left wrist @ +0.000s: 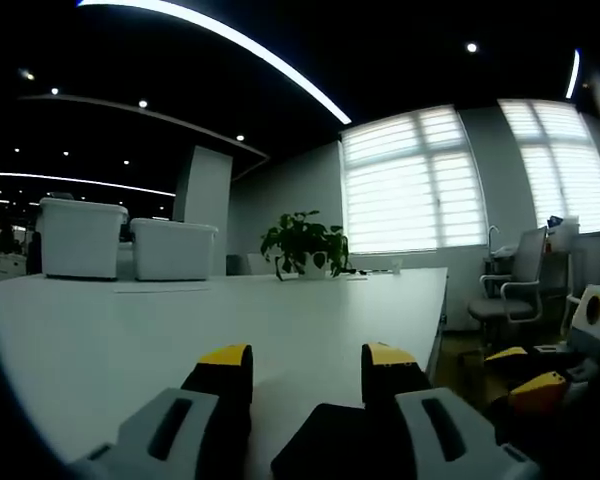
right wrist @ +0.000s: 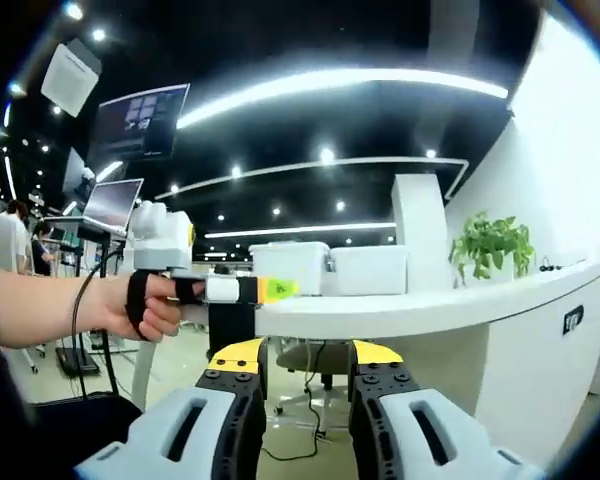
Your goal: Clamp the fixed fixture on the desktop, loosen the retaining clip, secure it to the edge of the desk, and tighten the retaining clip.
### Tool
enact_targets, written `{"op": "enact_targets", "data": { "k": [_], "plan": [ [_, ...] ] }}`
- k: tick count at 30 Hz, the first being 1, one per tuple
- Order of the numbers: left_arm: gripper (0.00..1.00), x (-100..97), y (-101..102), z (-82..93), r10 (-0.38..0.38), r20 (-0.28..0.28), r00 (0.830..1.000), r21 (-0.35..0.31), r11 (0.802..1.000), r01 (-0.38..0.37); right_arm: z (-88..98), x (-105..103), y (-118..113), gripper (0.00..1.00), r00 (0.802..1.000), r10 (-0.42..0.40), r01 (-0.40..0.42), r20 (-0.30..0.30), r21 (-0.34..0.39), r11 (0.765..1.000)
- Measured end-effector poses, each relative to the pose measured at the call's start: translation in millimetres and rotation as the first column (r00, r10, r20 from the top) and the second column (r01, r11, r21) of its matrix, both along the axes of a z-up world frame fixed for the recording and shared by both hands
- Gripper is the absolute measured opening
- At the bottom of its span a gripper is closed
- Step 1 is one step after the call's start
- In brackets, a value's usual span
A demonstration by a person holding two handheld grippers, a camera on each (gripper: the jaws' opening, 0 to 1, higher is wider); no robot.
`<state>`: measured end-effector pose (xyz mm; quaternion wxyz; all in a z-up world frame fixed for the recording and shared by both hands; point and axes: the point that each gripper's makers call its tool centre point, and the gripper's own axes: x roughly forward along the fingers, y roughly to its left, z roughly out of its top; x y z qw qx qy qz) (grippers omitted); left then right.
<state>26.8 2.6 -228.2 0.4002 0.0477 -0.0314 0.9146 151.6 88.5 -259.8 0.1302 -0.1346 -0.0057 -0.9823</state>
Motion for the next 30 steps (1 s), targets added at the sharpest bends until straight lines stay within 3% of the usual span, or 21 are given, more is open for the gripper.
{"op": "enact_targets", "data": {
  "k": [3, 11, 13, 15, 20, 22, 26, 30],
  "plan": [
    [0.43, 0.4, -2, 2.6, -0.006, 0.016, 1.0, 0.034, 0.999, 0.005, 13.0, 5, 1, 0.29, 1.0, -0.003, 0.003, -0.031, 0.005, 1.0],
    [0.44, 4.7, -10, 15.0, -0.001, -0.021, 1.0, 0.094, 0.996, 0.003, 29.2, 11, 1, 0.29, 0.998, -0.009, 0.01, -0.066, 0.023, 1.0],
    [0.44, 8.4, -11, 20.0, -0.005, -0.036, 0.999, 0.1, 0.995, 0.008, 30.8, 11, -2, 0.29, 0.998, 0.002, 0.002, -0.064, 0.074, 0.997],
    [0.43, 9.0, -12, 23.7, -0.004, -0.023, 1.0, 0.118, 0.993, 0.006, 36.6, 11, -2, 0.29, 0.997, 0.008, -0.001, -0.076, 0.083, 0.997],
    [0.43, 20.1, -17, 33.6, 0.004, -0.053, 0.999, 0.122, 0.992, 0.003, 45.7, 9, -6, 0.29, 0.996, 0.019, -0.008, -0.089, 0.118, 0.993],
    [0.43, 30.0, -24, 42.0, 0.015, -0.051, 0.999, 0.154, 0.988, -0.007, 51.5, 11, -7, 0.29, 0.995, 0.029, -0.016, -0.093, 0.138, 0.99],
    [0.43, 44.8, -36, 64.4, 0.017, -0.102, 0.995, 0.17, 0.986, 0.0, 60.4, 11, -9, 0.29, 0.992, 0.049, -0.024, -0.112, 0.219, 0.975],
    [0.43, 56.8, -50, 86.0, 0.034, -0.159, 0.987, 0.18, 0.984, -0.005, 73.2, 10, -3, 0.29, 0.991, 0.056, -0.032, -0.12, 0.196, 0.98]
  ]
}}
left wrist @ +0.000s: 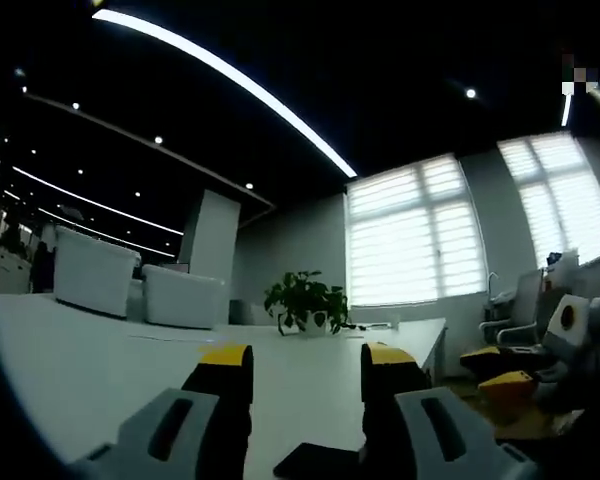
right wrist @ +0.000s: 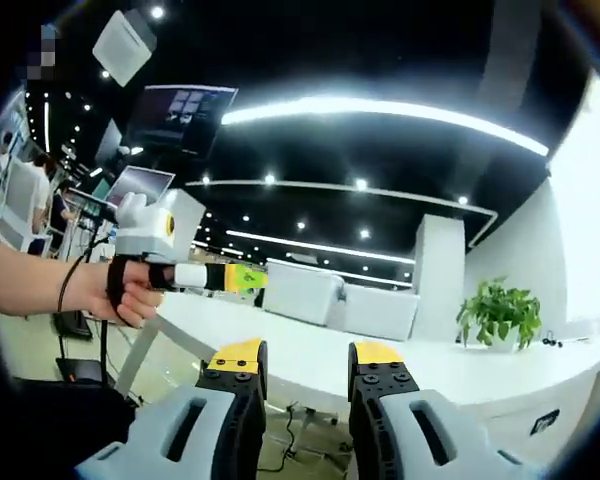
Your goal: Clamp the fixed fixture on the desktop, loosen the retaining clip, secure it to the edge of the desk, and tighten the retaining clip.
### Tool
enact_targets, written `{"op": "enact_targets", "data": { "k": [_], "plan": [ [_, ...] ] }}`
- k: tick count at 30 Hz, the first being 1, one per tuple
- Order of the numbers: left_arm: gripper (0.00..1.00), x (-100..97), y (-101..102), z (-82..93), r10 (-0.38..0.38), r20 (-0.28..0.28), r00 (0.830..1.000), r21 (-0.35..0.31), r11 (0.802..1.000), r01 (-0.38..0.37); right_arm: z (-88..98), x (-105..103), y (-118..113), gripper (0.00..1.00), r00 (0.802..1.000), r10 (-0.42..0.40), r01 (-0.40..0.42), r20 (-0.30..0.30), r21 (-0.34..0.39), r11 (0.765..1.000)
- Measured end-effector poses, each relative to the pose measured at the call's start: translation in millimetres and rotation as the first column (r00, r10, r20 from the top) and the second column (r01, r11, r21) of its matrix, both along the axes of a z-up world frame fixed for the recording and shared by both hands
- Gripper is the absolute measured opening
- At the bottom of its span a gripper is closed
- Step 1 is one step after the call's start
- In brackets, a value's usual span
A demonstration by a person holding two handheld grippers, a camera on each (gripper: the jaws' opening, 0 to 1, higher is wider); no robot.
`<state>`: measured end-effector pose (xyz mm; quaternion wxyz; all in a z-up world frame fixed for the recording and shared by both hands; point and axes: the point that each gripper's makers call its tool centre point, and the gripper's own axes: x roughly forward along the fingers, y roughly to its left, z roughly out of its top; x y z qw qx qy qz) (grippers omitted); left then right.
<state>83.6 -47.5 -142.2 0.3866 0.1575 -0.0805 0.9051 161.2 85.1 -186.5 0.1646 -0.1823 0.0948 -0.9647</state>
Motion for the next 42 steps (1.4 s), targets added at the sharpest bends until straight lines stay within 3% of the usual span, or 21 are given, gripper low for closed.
{"op": "enact_targets", "data": {
  "k": [5, 8, 17, 22, 25, 28, 34, 42],
  "plan": [
    [0.43, 22.0, -11, 7.7, 0.018, -0.061, 0.998, -0.035, 0.999, -0.02, 17.6, -3, 2, 0.29, 1.0, 0.013, -0.013, -0.027, 0.025, 1.0],
    [0.43, 31.3, -17, 9.7, 0.028, -0.079, 0.997, -0.023, 0.999, -0.03, 24.1, -4, 3, 0.29, 0.999, 0.014, -0.013, -0.051, 0.031, 0.999],
    [0.43, 49.3, -35, 2.6, 0.055, -0.122, 0.991, 0.025, 0.998, -0.052, 19.7, -5, -3, 0.29, 0.998, 0.02, -0.016, -0.061, 0.074, 0.997],
    [0.42, 51.5, -44, -9.5, 0.063, -0.121, 0.991, 0.038, 0.998, -0.058, 17.1, -6, -4, 0.29, 0.998, 0.023, -0.019, -0.055, 0.077, 0.997],
    [0.42, 49.3, -42, -21.4, 0.077, -0.128, 0.989, -0.05, 0.995, -0.084, 15.2, -6, -4, 0.29, 0.999, 0.022, -0.018, -0.049, 0.076, 0.997],
    [0.42, 49.3, -42, -19.6, 0.064, -0.11, 0.992, 0.011, 0.998, -0.063, 14.7, -7, -6, 0.29, 0.999, 0.024, -0.02, -0.048, 0.075, 0.997],
    [0.42, 44.4, -38, -28.1, 0.062, -0.093, 0.994, -0.006, 0.998, -0.062, 15.7, -4, -9, 0.29, 0.998, 0.026, -0.021, -0.059, 0.096, 0.995],
    [0.41, 42.4, -41, -25.0, 0.064, -0.088, 0.994, 0.02, 0.998, -0.063, 14.2, -3, -6, 0.29, 0.998, 0.015, -0.01, -0.053, 0.09, 0.996]
  ]
}}
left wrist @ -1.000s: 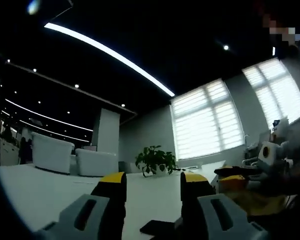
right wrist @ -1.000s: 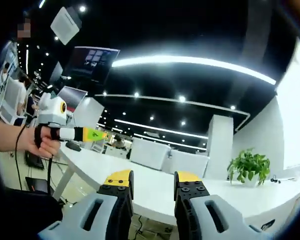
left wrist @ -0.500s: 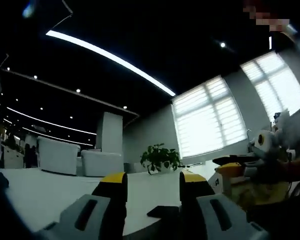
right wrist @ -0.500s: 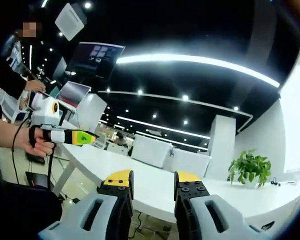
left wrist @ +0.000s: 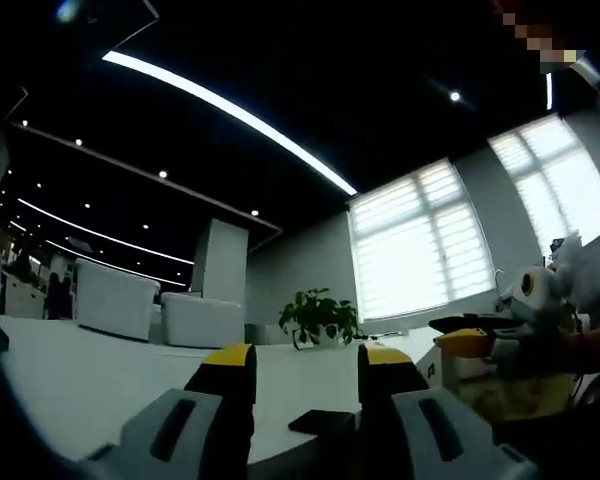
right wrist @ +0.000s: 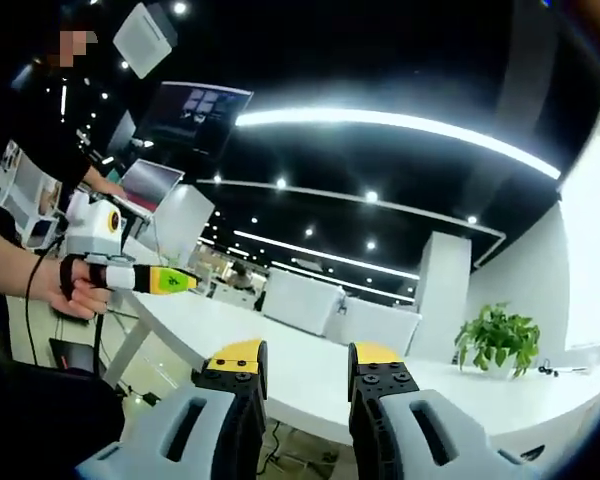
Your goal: Clamp the fixed fixture on the desktop, loosen the retaining clip, secure it to the edge of the desk, and tighten the retaining clip.
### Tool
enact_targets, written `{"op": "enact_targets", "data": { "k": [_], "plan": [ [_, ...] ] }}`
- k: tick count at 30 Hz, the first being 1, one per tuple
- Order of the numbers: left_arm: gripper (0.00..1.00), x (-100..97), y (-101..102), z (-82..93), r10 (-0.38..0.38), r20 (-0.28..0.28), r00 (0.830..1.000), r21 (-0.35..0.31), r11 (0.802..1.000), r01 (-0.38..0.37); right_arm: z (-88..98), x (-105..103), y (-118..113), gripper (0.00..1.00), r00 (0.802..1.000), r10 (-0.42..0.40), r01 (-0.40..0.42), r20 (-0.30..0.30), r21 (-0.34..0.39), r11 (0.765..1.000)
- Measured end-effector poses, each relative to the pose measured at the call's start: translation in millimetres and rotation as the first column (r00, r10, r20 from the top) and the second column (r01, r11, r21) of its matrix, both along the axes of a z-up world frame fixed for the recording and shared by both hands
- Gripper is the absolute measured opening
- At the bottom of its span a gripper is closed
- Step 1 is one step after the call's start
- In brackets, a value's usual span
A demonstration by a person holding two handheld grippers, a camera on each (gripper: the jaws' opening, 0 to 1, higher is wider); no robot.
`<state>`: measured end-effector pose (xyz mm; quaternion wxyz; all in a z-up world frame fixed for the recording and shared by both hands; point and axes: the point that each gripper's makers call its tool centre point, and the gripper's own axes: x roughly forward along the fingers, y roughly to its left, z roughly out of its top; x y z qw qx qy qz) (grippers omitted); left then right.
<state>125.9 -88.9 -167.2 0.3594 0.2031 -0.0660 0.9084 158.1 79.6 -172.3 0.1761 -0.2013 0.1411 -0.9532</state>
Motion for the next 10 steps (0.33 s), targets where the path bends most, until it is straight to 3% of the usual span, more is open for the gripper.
{"op": "enact_targets", "data": {
  "k": [10],
  "plan": [
    [0.39, -0.5, 5.0, -4.1, -0.01, 0.014, 1.0, -0.009, 1.0, 0.01, 1.2, 0.8, 7.3, 0.29, 1.0, -0.018, 0.018, -0.005, -0.016, 1.0]
  ]
}}
